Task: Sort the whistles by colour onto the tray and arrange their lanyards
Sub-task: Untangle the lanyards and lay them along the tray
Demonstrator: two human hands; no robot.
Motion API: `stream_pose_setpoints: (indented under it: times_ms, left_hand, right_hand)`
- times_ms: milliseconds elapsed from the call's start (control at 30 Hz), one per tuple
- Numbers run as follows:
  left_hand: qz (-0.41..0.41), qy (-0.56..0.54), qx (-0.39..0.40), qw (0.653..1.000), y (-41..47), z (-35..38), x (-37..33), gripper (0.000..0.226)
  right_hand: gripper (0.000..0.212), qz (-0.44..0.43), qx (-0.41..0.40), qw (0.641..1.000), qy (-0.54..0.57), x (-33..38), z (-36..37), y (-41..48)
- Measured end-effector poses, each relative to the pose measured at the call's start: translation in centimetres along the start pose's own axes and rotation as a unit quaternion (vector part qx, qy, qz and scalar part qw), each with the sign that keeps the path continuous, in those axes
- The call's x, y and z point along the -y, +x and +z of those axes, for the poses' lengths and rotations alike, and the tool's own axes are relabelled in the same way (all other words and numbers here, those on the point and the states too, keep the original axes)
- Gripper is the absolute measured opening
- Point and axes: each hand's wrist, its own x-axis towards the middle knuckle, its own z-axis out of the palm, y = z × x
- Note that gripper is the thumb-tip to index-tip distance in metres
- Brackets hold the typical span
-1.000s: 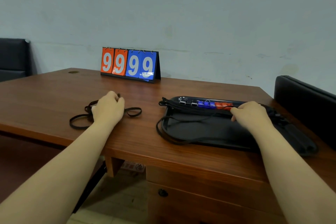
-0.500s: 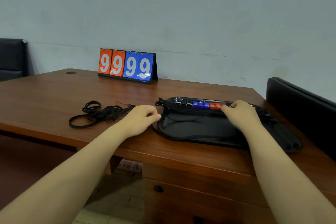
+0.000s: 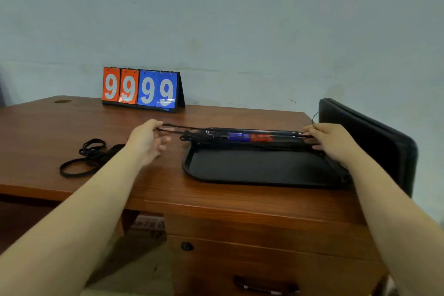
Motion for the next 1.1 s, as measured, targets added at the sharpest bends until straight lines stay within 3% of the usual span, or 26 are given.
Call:
stream_pose_setpoints:
  times_ms: [133, 200, 300, 367, 433, 467, 600, 733, 933, 1100]
  left_hand:
    - [0.052, 0.043, -0.002, 0.998, 0.8, 0.6, 0.6, 0.007]
    - [0.079, 0.021, -0.023, 0.996, 1.3, 1.0, 1.1, 0.004]
    - [0.074, -0.044, -0.046, 0.995, 1.9, 1.3, 1.8, 0.008]
    - [0.072, -0.063, -0.039, 0.995, 2.2, 1.3, 1.8, 0.01]
    - [0.088, -0.043, -0.033, 0.995, 2.3, 1.3, 1.8, 0.012]
    - [0.114, 0.018, -0.046, 0.992, 2.2, 1.4, 1.9, 0.014]
    - [0.239, 0.296, -0.077, 0.922, 1.9, 2.0, 2.8, 0.009]
    - [0.291, 0.428, -0.083, 0.852, 2.5, 1.8, 3.2, 0.005]
    - [0.272, 0.462, -0.067, 0.841, 3.2, 1.8, 3.5, 0.009]
    - [0.268, 0.471, -0.061, 0.838, 3.2, 1.9, 3.5, 0.011]
  right_hand:
    - [0.026, -0.037, -0.047, 0.99, -0.127, -0.7, -0.8, 0.2]
    - [0.021, -0.06, -0.075, 0.988, -0.125, -1.0, -0.7, 0.6]
    - [0.012, -0.021, -0.081, 0.988, 0.128, -1.6, -0.4, 0.8]
    - [0.012, 0.011, -0.062, 0.95, 0.305, -1.6, -0.9, 0.7]
    - [0.014, 0.015, -0.03, 0.918, 0.396, -1.8, -1.4, 0.8]
    - [0.015, 0.016, -0.021, 0.918, 0.395, -1.8, -1.4, 0.9]
    - [0.022, -0.013, -0.091, 0.989, 0.115, -2.6, -0.5, 1.5]
    - [0.021, -0.022, -0.089, 0.994, -0.063, -3.0, -0.4, 1.5]
    - [0.013, 0.009, -0.148, 0.98, -0.133, -2.9, -0.8, 1.3]
    - [0.012, 0.036, -0.146, 0.979, -0.135, -2.8, -0.7, 1.0]
